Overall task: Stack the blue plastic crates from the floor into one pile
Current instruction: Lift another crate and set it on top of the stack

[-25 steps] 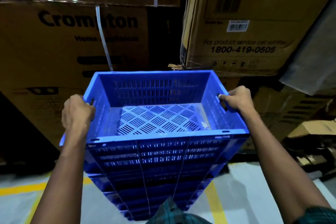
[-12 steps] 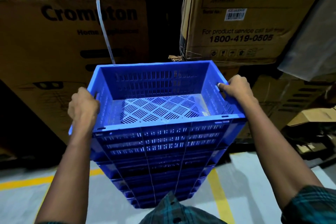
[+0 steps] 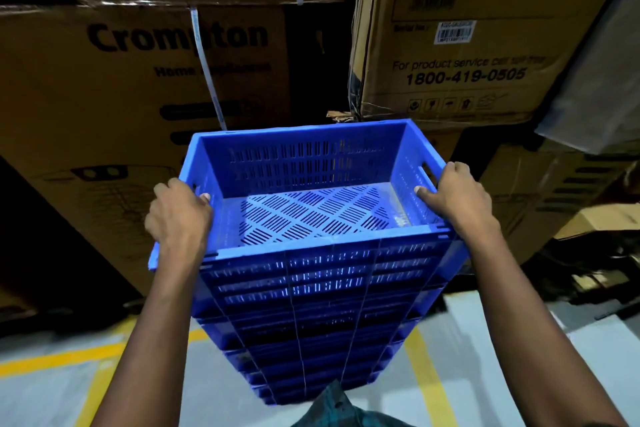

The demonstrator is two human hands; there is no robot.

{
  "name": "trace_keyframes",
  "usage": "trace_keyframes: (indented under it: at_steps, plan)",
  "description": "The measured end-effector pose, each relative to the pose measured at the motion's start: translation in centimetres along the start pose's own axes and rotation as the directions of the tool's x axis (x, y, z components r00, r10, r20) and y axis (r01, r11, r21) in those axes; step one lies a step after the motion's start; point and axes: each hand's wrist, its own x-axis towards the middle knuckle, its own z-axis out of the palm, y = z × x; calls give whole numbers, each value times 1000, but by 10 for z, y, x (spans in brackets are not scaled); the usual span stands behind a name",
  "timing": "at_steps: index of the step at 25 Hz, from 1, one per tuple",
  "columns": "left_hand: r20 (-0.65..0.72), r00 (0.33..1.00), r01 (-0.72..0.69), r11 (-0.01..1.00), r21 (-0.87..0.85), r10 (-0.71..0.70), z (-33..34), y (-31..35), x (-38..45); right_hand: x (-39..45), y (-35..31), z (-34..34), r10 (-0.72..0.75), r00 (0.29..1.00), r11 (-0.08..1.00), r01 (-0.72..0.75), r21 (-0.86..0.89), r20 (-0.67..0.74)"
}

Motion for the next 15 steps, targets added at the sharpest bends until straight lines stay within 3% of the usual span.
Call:
trace_keyframes:
  at_steps: [3,8,10,12,13,15]
  plan:
    - [-70,993,-87,994,59,91,0,1,-1,-27,-11,7,-12,1000,999,12,-44,-17]
    - [-46,916,-402,907,-126,399,-2,4,-19,-73,-32,16,-111,985,992,118,45,-132]
    - [-30,842,-528,813,-247,538,-6,4,-36,-93,-39,26,-209,957,976,217,17,-200]
    - [33,721,-633,677,-376,692,-3,11,-62,-108,-43,35,-242,921,965,260,20,-305]
    - [53,650,-696,622,-359,758,1,15,-78,-114,-43,41,-239,908,962,269,42,-345]
    - [64,542,-826,545,-145,838,16,23,-105,-118,-42,49,-231,884,954,288,83,-406]
